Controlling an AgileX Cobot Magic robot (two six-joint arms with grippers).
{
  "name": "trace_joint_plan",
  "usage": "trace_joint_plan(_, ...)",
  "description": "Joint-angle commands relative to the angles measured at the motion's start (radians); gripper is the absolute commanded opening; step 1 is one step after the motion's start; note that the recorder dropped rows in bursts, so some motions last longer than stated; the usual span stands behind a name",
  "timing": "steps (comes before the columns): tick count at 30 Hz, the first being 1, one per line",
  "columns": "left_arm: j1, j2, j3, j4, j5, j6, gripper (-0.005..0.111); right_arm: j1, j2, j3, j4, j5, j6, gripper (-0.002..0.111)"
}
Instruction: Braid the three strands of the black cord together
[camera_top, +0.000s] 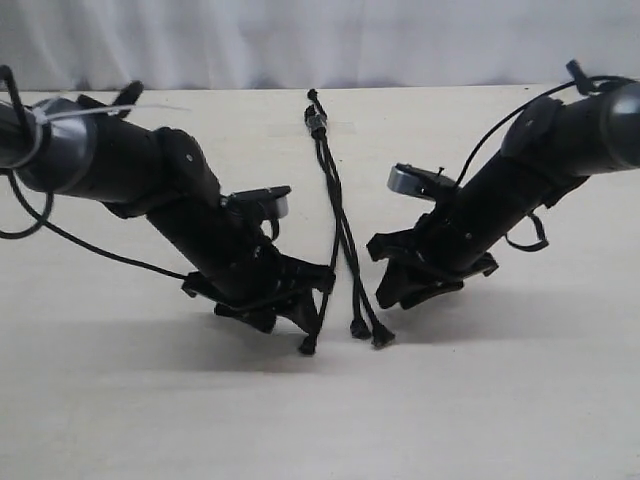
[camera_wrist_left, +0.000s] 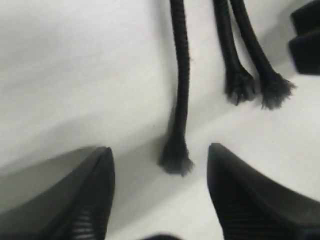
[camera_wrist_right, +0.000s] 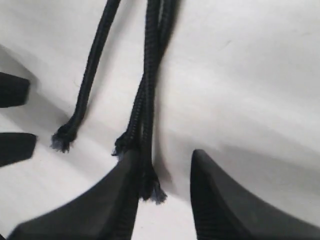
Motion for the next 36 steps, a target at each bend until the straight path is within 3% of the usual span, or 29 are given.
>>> trace_joint_plan(1,0.119,-0.159,0.001,0.117,0.123,0.001,0.049,-0.019,-0.115,0.003,-0.219,-0.005,0.185,0.031)
trace_joint_plan(2,0.175,-0.225,0.001,0.216,0.177,-0.010,0.033,-0.019,-0.154,0.008,-0.303,-0.003,0.265,0.023)
trace_joint_plan(3,0.206,-0.253,0.001,0.262,0.204,-0.035,0.026,-0.019,-0.174,0.018,-0.340,0.004,0.305,0.017)
trace_joint_plan(4,0.278,-0.320,0.003,0.352,0.283,-0.084,0.009,-0.019,-0.213,0.054,-0.377,0.010,0.368,0.004)
trace_joint_plan(5,0.311,-0.347,0.006,0.372,0.309,-0.100,0.003,-0.020,-0.239,0.083,-0.386,0.006,0.391,0.004)
trace_joint_plan(7,0.475,-0.497,0.058,0.381,0.343,-0.117,0.000,-0.020,-0.348,0.189,-0.393,-0.029,0.392,0.004)
trace_joint_plan(9,0.594,-0.642,0.128,0.383,0.341,-0.086,0.000,-0.020,-0.463,0.261,-0.422,-0.060,0.417,0.004)
trace_joint_plan(11,0.668,-0.823,0.211,0.389,0.290,-0.078,0.000,-0.020,-0.609,0.328,-0.472,-0.121,0.464,0.004)
trace_joint_plan(15,0.614,-1.146,0.369,0.486,0.125,-0.076,0.000,-0.020,-0.917,0.458,-0.563,-0.308,0.474,0.004)
trace_joint_plan(23,0.576,-1.448,0.524,0.512,0.062,-0.076,0.000,-0.020,-1.360,0.622,-0.666,-0.471,0.496,0.004)
trace_joint_plan(28,0.576,-1.533,0.548,0.517,0.061,-0.076,0.000,-0.020,-1.569,0.716,-0.666,-0.577,0.498,0.004)
trace_joint_plan(36,0.576,-1.543,0.548,0.517,0.058,-0.076,0.000,-0.020,-1.811,0.726,-0.666,-0.551,0.498,0.004)
